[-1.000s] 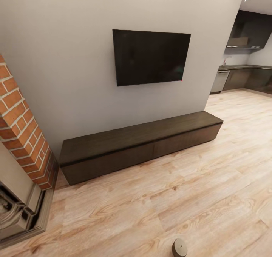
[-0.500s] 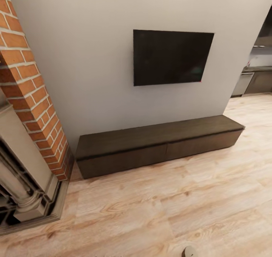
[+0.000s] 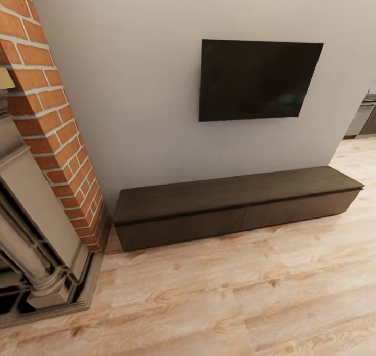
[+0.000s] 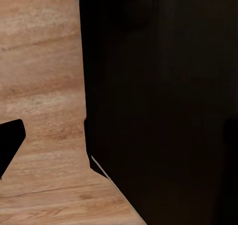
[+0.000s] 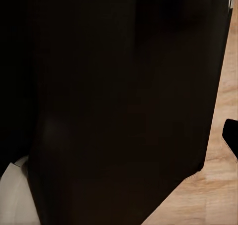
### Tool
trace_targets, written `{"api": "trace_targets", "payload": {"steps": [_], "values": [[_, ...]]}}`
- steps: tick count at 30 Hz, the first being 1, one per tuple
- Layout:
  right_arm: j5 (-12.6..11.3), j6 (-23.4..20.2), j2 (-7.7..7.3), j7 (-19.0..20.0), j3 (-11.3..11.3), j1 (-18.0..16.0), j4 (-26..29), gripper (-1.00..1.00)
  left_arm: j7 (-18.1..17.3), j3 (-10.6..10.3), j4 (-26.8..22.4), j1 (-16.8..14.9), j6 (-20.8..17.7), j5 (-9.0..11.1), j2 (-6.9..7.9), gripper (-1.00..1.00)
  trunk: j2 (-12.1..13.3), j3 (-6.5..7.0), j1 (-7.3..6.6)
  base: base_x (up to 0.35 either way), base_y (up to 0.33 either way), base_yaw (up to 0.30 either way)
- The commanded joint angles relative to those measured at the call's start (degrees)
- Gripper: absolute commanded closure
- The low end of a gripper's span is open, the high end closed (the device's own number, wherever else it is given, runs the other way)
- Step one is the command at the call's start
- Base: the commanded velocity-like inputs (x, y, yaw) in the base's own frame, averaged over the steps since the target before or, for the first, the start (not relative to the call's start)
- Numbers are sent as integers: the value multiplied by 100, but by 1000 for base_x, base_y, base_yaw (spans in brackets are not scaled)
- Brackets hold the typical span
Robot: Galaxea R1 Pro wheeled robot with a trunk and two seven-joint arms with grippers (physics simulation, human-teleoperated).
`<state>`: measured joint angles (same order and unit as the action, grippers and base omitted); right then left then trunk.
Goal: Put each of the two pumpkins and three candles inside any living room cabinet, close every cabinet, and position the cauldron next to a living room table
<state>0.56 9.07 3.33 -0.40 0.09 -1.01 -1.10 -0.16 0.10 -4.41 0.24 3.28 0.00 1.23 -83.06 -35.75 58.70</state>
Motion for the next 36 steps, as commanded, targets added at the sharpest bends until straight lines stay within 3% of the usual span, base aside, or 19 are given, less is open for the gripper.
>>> {"api": "trace_targets", "payload": {"steps": [1, 13, 28, 36], "values": [[6, 59, 1, -4, 0, -5, -12, -100, -2, 3, -7, 3, 11, 0, -1, -100, -2, -4, 3, 251, 70, 163], [6, 152, 1, -4, 4, -5, -13, -100, -2, 6, -7, 3, 15, 0, -8, -100, -2, -4, 3, 86, 54, 261], [6, 164, 1, 4, 0, -5, -13, -100, -2, -1, -7, 3, 15, 0, -1, -100, -2, -4, 3, 270, 14, 26], [7, 197, 1, 5, 0, -5, -13, -100, -2, 1, -7, 3, 15, 0, -8, -100, -2, -4, 3, 166, 35, 192]]}}
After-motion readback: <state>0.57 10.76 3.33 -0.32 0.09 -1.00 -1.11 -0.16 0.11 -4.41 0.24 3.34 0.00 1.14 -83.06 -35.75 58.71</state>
